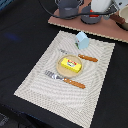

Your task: Interact with the objects in diverse but meaningful ways.

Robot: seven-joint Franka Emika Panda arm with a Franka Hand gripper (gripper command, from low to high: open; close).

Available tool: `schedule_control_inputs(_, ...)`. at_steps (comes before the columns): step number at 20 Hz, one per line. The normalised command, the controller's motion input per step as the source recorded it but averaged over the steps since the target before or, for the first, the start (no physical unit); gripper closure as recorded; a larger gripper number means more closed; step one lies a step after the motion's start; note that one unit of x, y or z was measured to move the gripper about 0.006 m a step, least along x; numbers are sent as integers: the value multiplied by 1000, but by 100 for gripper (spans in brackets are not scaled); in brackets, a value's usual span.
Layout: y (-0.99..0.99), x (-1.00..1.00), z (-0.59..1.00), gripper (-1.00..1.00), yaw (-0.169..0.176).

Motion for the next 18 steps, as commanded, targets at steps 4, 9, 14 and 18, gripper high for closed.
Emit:
schedule_control_inputs(4,725,-939,-98,100,0)
schedule_control_inputs(9,724,-975,14,100,0)
schedule_control_inputs(14,717,-971,-4,100,0)
schedule_control_inputs(18,685,-825,-81,100,4)
